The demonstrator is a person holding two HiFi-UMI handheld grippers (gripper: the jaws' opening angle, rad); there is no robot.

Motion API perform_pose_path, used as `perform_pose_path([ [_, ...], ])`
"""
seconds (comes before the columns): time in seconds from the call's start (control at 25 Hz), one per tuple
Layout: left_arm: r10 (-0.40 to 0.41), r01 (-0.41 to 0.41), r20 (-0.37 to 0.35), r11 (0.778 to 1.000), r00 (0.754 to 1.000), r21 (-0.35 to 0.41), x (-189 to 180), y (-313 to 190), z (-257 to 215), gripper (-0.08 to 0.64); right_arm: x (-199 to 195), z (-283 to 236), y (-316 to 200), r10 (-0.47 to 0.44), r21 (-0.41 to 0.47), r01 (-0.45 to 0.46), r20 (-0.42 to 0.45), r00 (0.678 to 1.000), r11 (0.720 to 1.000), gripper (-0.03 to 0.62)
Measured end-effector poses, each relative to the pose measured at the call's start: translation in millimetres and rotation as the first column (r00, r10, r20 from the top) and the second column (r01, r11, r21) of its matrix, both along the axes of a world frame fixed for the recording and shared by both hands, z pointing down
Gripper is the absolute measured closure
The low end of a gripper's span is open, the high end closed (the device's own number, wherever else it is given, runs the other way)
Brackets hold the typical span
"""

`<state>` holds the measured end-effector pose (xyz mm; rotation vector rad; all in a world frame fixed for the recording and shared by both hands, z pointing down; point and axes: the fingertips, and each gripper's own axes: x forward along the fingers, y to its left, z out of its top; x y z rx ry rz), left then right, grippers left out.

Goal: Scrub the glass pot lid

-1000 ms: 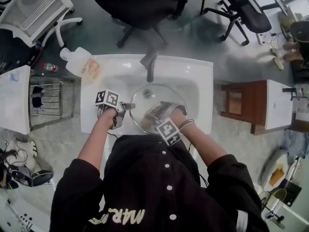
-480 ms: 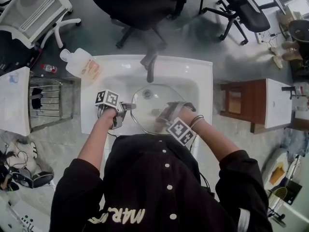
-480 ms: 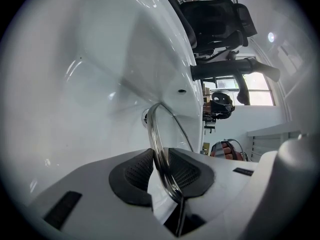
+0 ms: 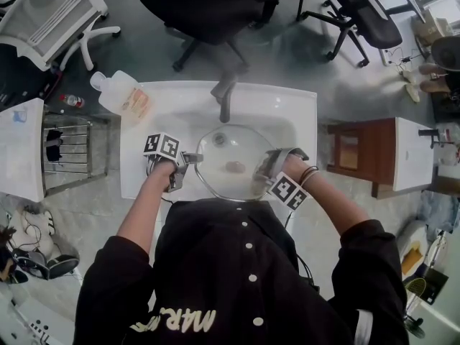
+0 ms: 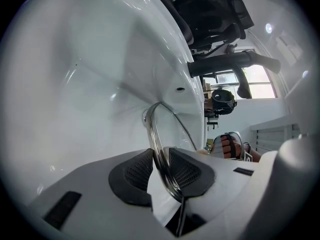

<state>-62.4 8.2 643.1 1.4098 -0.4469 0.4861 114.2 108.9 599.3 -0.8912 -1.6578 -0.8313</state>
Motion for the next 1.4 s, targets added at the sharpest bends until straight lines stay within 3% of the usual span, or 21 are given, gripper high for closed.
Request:
perform_pose_path([
  [0.32,0.002,-0.002,0.007,1.0,1.0,0.009,0,0,0,0.442,35,10,-12,-0.013,0.051,0.02,-0.129,0.992,0.999,0.453],
  [0.6,0.0,0.0,0.005,1.0,1.0,0.012,0,1,-2,0.439,37,11,-14,0.018,0.059,-0.009,-0.141,0.99,0.998,0.451],
  [0.72,0.01,-0.01,0.007,1.0,1.0,0.024,0,1,-2,0.436,31,11,-26,0.123,0.099,-0.116,-0.069,0.99,0.988,0.449],
  [0.8,0.023,-0.023,0.017,0.999,1.0,0.034,-1,2,-2,0.436,21,4,-43,0.305,0.116,-0.307,0.04,0.952,0.945,0.449],
  [0.88,0.039,-0.041,0.041,0.998,0.998,0.045,-4,3,-1,0.428,14,-7,-68,0.495,0.126,-0.515,0.163,0.854,0.848,0.449],
  [0.96,0.057,-0.061,0.068,0.996,0.996,0.06,-7,2,-2,0.425,14,-21,-93,0.643,0.132,-0.692,0.281,0.712,0.709,0.449],
  [1.04,0.075,-0.083,0.102,0.994,0.992,0.077,-11,1,-3,0.425,19,-36,-112,0.768,0.076,-0.844,0.377,0.517,0.531,0.449],
  [1.12,0.088,-0.105,0.154,0.989,0.984,0.106,-19,-3,-5,0.42,23,-52,-122,0.855,-0.047,-0.939,0.432,0.289,0.341,0.449],
  [1.16,0.09,-0.115,0.189,0.985,0.978,0.127,-25,-6,-6,0.423,22,-60,-125,0.879,-0.121,-0.959,0.441,0.18,0.257,0.449],
  [1.24,0.085,-0.138,0.267,0.972,0.96,0.19,-37,-15,-11,0.469,19,-73,-130,0.901,-0.264,-0.956,0.433,-0.001,0.125,0.449],
  [1.32,0.063,-0.161,0.324,0.944,0.944,0.286,-45,-27,-25,0.509,15,-84,-134,0.901,-0.381,-0.924,0.411,-0.141,0.029,0.449],
  [1.4,0.028,-0.19,0.363,0.887,0.932,0.421,-48,-42,-49,0.532,11,-100,-139,0.883,-0.491,-0.87,0.388,-0.263,-0.044,0.449],
])
